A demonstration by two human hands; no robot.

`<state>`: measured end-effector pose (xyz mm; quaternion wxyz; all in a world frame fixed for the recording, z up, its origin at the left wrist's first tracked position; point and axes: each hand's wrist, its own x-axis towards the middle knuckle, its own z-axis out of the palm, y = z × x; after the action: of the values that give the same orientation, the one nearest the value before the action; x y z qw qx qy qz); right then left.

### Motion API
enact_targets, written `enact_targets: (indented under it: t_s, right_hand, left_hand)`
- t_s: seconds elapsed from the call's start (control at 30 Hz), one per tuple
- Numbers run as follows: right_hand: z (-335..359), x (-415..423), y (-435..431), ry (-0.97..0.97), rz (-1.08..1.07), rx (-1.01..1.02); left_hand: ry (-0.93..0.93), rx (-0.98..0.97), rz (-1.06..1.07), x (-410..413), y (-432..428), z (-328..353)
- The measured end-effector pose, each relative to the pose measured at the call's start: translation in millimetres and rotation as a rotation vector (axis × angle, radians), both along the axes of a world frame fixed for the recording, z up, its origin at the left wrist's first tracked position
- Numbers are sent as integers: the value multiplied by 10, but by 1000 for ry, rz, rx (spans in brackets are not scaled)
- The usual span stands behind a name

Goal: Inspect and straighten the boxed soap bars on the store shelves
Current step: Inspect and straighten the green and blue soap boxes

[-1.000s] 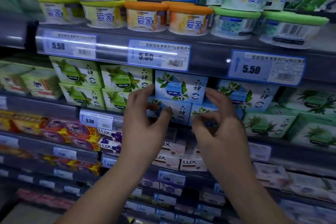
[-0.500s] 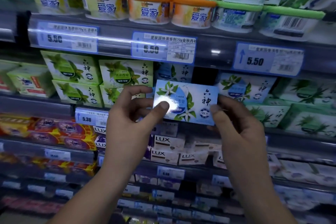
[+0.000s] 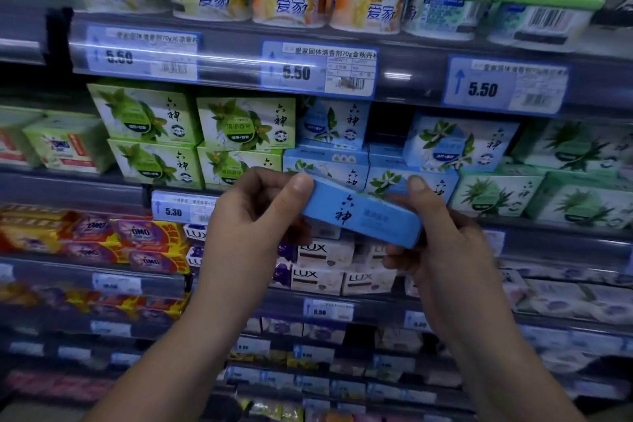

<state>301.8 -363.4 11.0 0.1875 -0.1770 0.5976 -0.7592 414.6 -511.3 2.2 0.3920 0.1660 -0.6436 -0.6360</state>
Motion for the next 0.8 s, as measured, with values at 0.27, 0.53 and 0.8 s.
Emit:
enact_targets:
  t_s: [0.27,0.53,0.8]
  right_hand:
    - [41,52,12,32,50,-63]
    - [83,73,14,183,63,-5]
    - [24,38,1,74,54,135]
  left_hand:
    - [-71,62,-12,60,-51,-101]
    - [-111,146,-31,43,-87,-147]
    - [30,-40,-122,121,-70,-127]
